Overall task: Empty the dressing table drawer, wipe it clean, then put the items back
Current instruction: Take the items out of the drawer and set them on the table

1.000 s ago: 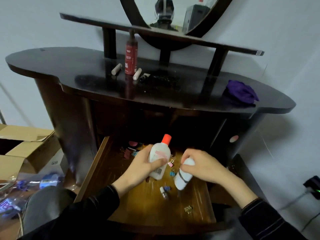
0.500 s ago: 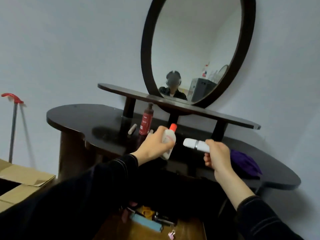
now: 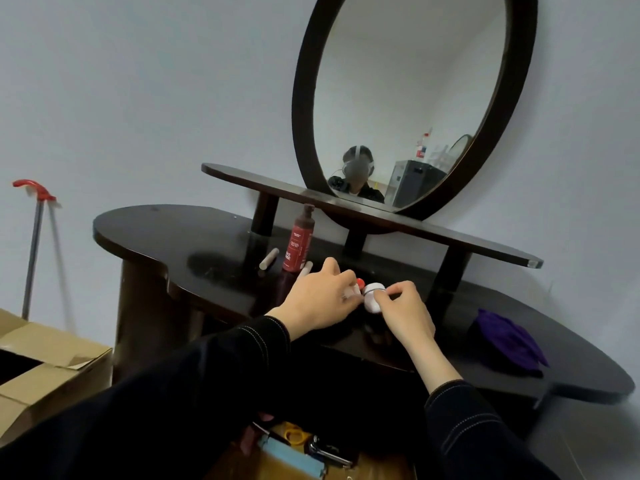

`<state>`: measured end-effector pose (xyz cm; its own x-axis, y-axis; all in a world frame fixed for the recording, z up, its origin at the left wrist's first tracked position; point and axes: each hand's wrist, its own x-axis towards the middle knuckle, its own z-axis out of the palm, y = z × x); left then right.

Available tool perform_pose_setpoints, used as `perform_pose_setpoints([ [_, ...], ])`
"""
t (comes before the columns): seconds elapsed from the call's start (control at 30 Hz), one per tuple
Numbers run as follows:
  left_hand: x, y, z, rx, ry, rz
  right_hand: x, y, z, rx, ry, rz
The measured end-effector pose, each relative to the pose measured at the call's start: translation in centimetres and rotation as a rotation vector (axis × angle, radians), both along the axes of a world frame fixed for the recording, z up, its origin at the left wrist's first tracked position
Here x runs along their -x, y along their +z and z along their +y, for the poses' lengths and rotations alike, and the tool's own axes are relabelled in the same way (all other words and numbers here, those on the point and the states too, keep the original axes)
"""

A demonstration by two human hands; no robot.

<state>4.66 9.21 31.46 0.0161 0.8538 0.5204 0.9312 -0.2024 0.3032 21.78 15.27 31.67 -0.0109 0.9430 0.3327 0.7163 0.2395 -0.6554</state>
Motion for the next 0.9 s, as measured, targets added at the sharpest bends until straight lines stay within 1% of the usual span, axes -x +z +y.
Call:
perform_pose_setpoints([
  [0.1,0.1,0.0,-0.5,0.083,-0.068,0.061,0.0,-0.1,-0.3,-0.031,0.001,-0.097],
  [0.27,0.2,-0.3,-0.5,0.077,-0.105,0.036,-0.1,-0.3,-0.1,-0.076,0.027,-0.193],
  [0.43,0.4,0.0,0.3,0.082,-0.045,0.079,0.2,-0.4,-0.1,-0.096,0.106,-0.251],
  [0.5,0.4,-0.1,0.4,0.065,0.004,0.083,0.3,-0.5,-0.3,-0.115,0.11,-0.328],
  [0.6,0.6,-0.2,0.8,0.064,0.061,0.081,0.8,-0.7,-0.6,-0.166,0.073,-0.466],
  [0.7,0.8,-0.3,0.9,0.043,0.088,0.077,1.0,-0.8,-0.8,-0.207,0.002,-0.494],
  [0.9,1.1,-0.6,0.7,-0.062,0.095,0.033,1.0,-0.7,-0.8,-0.174,0.187,-0.529],
])
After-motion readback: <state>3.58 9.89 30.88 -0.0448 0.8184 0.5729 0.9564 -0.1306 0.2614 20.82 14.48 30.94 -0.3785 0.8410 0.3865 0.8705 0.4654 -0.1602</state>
